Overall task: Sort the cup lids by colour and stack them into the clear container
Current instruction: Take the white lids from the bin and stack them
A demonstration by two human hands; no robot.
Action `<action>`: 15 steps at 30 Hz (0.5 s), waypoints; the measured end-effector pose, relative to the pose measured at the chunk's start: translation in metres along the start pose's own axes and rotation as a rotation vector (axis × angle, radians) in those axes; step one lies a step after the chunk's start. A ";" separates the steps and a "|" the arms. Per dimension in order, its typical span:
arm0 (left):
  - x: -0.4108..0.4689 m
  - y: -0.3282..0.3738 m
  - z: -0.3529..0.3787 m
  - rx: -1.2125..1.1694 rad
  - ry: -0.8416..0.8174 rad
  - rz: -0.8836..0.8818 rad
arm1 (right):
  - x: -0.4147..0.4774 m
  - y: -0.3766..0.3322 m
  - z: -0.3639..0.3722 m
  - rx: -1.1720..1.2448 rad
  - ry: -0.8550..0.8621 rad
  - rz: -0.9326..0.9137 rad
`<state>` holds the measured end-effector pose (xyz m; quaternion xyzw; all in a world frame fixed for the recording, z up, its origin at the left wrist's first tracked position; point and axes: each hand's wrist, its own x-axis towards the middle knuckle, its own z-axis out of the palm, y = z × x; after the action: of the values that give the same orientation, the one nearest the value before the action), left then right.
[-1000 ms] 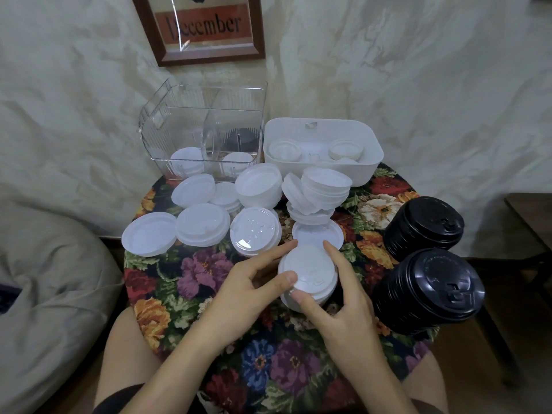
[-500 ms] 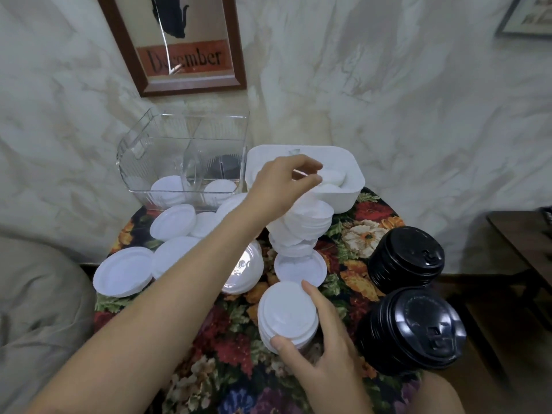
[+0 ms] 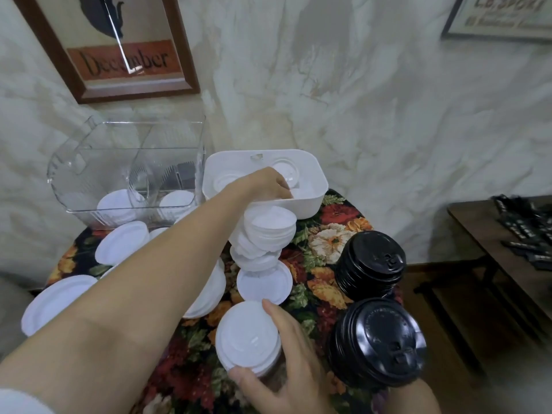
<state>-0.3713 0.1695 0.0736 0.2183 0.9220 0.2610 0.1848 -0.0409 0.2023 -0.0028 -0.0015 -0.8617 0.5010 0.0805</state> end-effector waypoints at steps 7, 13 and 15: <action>0.005 0.002 0.004 0.004 0.022 -0.030 | -0.001 0.000 0.000 -0.016 -0.002 -0.005; 0.005 -0.007 0.001 -0.234 0.081 0.013 | -0.002 -0.001 0.001 -0.020 0.005 -0.010; 0.003 -0.007 0.001 -0.254 0.131 0.023 | -0.003 -0.002 0.001 -0.016 0.006 -0.013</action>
<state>-0.3759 0.1661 0.0685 0.1862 0.8890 0.3914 0.1473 -0.0380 0.1999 -0.0022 0.0019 -0.8653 0.4937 0.0860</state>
